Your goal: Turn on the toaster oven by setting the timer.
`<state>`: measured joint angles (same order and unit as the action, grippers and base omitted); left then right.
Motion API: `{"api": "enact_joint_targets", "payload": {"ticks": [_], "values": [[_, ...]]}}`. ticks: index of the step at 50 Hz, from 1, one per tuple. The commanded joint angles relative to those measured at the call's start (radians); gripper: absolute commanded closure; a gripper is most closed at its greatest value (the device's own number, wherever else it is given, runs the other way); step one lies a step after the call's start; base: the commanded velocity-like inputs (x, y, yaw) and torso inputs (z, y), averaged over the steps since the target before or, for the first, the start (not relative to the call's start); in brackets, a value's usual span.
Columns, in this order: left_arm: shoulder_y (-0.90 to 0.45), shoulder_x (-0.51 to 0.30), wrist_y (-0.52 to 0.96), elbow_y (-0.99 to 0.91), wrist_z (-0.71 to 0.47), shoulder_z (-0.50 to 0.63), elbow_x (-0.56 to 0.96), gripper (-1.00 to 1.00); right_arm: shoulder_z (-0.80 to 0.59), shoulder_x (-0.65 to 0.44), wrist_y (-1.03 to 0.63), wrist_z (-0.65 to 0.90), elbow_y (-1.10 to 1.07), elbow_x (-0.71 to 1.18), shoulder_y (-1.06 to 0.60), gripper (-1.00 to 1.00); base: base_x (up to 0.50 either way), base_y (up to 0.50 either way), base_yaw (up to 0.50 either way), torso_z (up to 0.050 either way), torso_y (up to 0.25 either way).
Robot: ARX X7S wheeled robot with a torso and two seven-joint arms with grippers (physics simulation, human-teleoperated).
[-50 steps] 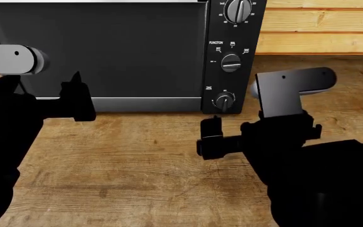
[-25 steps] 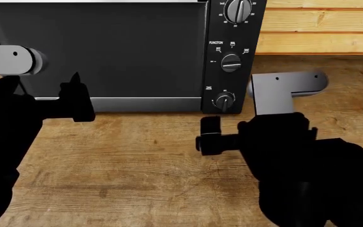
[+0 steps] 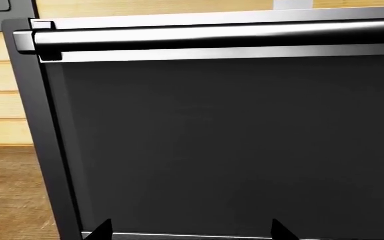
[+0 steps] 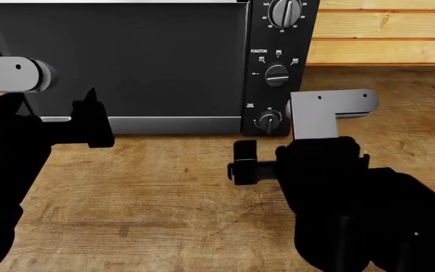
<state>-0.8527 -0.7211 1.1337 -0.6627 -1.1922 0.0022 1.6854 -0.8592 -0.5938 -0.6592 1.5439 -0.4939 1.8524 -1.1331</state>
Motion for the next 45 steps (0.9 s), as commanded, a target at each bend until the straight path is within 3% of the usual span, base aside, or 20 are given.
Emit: {"api": "enact_joint_targets", "payload": {"ticks": [1, 45], "values": [[0.0, -0.001, -0.006, 0.0, 0.002, 0.006, -0.003, -1.0, -0.027, 0.012, 0.025, 0.0, 0.016, -0.039, -0.007, -1.0, 0.0, 0.0, 0.0, 0.0, 0.0], [0.001, -0.011, -0.031, 0.009, 0.013, 0.024, -0.018, -1.0, -0.092, 0.062, 0.033, -0.092, 0.119, -0.165, -0.025, -1.0, 0.0, 0.0, 0.0, 0.0, 0.0]]}}
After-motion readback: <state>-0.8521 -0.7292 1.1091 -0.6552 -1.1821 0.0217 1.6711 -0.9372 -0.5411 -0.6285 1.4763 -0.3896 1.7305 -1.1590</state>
